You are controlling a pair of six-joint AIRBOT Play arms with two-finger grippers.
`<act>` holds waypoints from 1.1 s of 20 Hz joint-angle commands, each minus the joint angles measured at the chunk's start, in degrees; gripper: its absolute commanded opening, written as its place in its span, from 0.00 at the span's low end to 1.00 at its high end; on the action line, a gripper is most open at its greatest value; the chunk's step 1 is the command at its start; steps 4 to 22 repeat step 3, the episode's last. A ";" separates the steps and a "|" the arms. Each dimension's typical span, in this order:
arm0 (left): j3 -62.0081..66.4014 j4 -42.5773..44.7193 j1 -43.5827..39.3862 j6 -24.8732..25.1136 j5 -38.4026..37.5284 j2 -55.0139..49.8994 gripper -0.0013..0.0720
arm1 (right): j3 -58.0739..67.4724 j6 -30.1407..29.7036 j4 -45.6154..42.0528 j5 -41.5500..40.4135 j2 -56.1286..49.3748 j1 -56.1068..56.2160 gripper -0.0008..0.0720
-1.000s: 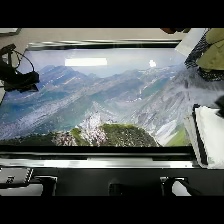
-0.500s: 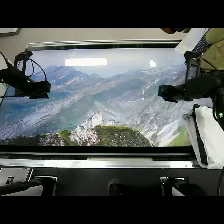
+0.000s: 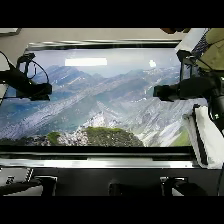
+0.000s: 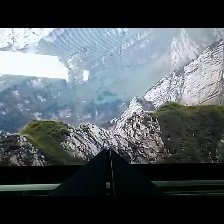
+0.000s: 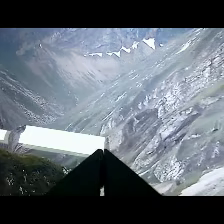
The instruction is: Fold the clothes and pants, and hang the long-sleeved shirts on hangers.
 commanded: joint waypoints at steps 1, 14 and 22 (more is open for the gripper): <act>-0.02 0.00 -0.04 0.02 -0.07 0.04 0.04 | 0.07 0.02 -0.04 0.09 0.04 0.11 0.06; -0.02 0.00 -0.02 0.02 -0.07 0.04 0.04 | 0.07 0.02 -0.04 0.09 0.04 0.11 0.06; -0.02 0.00 -0.02 0.02 -0.07 0.04 0.04 | 0.07 0.02 -0.04 0.09 0.04 0.11 0.06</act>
